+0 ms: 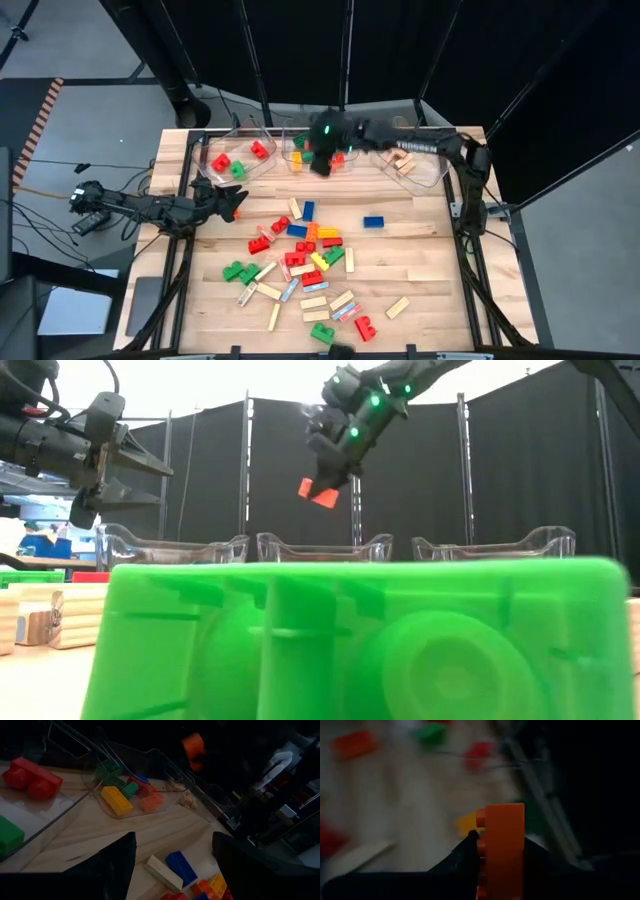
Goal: Sort blocks by size
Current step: Put the large orange game piece into the middle transparent bin, then put the large blue game piece into the middle transparent bin
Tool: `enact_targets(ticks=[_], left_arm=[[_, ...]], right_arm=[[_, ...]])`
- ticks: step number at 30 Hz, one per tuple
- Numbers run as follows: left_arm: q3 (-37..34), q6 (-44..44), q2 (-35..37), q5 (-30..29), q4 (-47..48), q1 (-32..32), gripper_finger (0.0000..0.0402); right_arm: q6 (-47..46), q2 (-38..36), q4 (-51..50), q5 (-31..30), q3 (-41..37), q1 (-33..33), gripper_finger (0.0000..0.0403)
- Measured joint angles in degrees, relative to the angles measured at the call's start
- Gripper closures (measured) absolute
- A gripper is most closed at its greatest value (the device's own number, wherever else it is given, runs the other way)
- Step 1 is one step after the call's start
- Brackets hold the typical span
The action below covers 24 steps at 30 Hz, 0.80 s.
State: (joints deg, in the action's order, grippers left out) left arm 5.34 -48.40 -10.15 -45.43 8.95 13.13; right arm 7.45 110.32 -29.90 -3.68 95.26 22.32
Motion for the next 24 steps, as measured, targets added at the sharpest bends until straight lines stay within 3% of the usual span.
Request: enact_targets(ticks=[7, 12, 15, 17, 22, 24], left_arm=[[0.0, -0.2, 0.0, 0.0, 0.0, 0.0, 0.0133], [0.0, -0.2, 0.0, 0.0, 0.0, 0.0, 0.0133], [0.0, -0.3, 0.0, 0.0, 0.0, 0.0, 0.0133], [0.0, -0.3, 0.0, 0.0, 0.0, 0.0, 0.0133], [0.0, -0.3, 0.0, 0.0, 0.0, 0.0, 0.0133], [0.0, -0.1, 0.0, 0.0, 0.0, 0.0, 0.0133]], right_arm=[[-4.8, 0.1, 0.3, 4.5, 0.0, 7.4, 0.0288], [-7.7, 0.1, -0.3, 5.6, 0.0, 7.5, 0.0151], [-8.1, 0.1, -2.3, 5.6, 0.0, 6.8, 0.011], [-8.3, -0.1, -7.3, 9.5, 0.5, 6.3, 0.0105], [-5.5, -0.4, -29.9, 27.4, 1.8, 2.5, 0.0134], [-2.8, -0.4, -38.6, 29.2, 0.0, -0.6, 0.0148]])
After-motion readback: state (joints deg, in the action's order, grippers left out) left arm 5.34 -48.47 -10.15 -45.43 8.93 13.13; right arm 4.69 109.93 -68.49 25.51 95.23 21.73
